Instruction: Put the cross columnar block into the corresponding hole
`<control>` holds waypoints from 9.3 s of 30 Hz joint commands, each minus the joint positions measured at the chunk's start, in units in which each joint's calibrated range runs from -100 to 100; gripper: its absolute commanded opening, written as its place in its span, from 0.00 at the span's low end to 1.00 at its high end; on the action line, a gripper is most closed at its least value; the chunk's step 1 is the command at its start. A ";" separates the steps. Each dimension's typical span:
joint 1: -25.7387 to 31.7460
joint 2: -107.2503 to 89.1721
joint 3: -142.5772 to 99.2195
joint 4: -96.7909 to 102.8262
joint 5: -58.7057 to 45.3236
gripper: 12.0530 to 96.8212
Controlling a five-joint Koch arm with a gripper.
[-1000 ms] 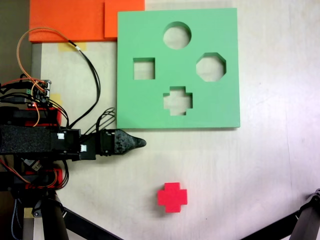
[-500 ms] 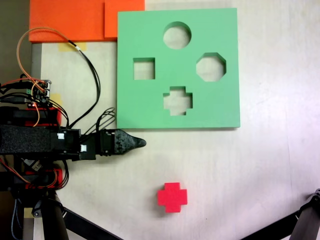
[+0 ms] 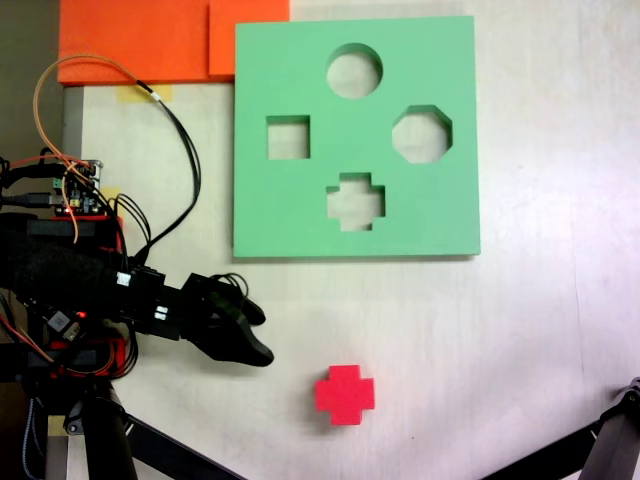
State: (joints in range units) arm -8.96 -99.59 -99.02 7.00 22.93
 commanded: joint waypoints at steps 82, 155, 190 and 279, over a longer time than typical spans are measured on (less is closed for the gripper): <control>-4.00 99.03 118.86 -88.80 15.43 0.75; 23.35 97.91 137.60 -104.88 39.76 0.37; 24.57 107.83 136.31 -105.75 36.43 0.60; 8.94 -0.41 -0.98 -5.51 -22.27 0.43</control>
State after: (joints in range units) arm -0.02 -99.59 -98.43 6.71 0.51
